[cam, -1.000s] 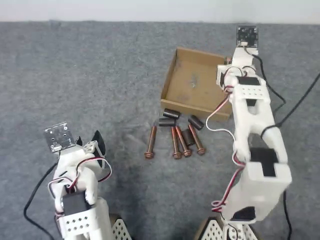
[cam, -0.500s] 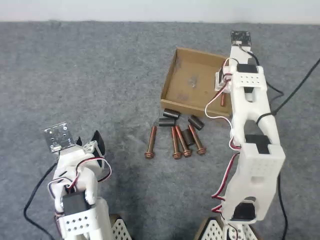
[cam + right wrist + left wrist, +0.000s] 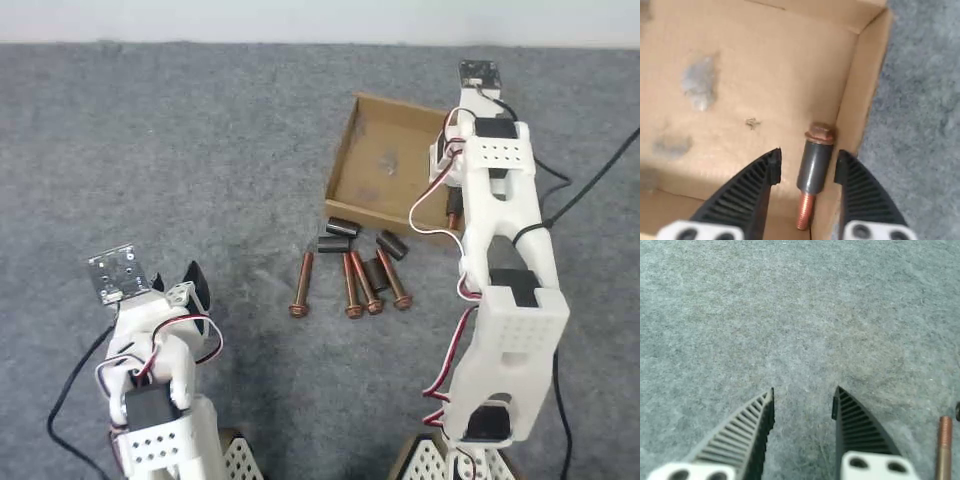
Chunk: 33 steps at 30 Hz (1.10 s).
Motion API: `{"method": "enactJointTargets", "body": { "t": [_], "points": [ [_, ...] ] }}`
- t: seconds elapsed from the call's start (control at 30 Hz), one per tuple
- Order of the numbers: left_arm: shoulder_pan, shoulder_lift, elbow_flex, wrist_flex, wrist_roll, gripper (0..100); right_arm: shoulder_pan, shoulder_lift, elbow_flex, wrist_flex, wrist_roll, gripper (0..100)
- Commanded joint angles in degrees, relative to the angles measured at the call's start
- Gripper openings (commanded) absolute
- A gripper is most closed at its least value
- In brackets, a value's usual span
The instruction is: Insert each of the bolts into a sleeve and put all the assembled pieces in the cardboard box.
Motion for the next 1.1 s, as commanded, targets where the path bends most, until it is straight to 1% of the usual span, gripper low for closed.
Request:
{"method": "enactJointTargets", "body": {
  "t": [0.0, 0.13, 0.27, 0.3, 0.43, 0.47, 0.6, 0.67, 0.7, 0.77, 0.83, 0.97, 1.07],
  "points": [
    [-0.35, -1.32, -0.40, 0.18, -0.70, 18, -0.66, -3.65, -4.13, 0.57, -0.35, 9.2],
    [-0.35, -1.32, -0.40, 0.18, -0.70, 18, -1.10, -8.22, -4.22, 3.56, -0.35, 0.1],
    [-0.35, -1.32, -0.40, 0.18, -0.70, 18, -2.51, -13.58, -4.22, 9.80, -0.09, 1.6],
    [-0.35, -1.32, -0.40, 0.18, -0.70, 18, -3.12, -14.73, -4.22, 11.56, 1.32, 1.6],
    [-0.35, -1.32, -0.40, 0.18, -0.70, 18, -6.11, -18.33, -3.96, 18.51, 12.31, 1.7],
    [-0.35, -1.32, -0.40, 0.18, -0.70, 18, -7.25, -18.77, -3.96, 20.97, 13.63, 1.7],
    [-0.35, -1.32, -0.40, 0.18, -0.70, 18, -12.35, -19.91, -3.87, 27.21, 14.33, 1.7],
    [-0.35, -1.32, -0.40, 0.18, -1.93, 18, -14.73, -20.53, -3.96, 29.58, 14.42, 1.7],
    [-0.35, -1.32, -0.40, 0.18, -3.34, 18, -15.96, -20.88, -3.87, 30.37, 15.12, 1.7],
    [-0.26, -1.32, -0.40, 0.18, -5.63, 18, -18.24, -21.76, -3.87, 31.25, 20.22, 1.7],
    [-0.26, -1.32, -0.40, 0.18, -5.89, 18, -20.53, -23.16, -3.87, 32.13, 23.56, 1.7],
    [-0.26, -1.32, -0.40, 0.18, -5.98, 18, -23.96, -27.03, -1.23, 32.31, 24.26, 1.7],
    [-0.26, -1.32, -0.40, 0.18, -5.98, 18, -26.59, -30.29, 6.15, 29.05, 27.96, 1.9]
  ]
}}
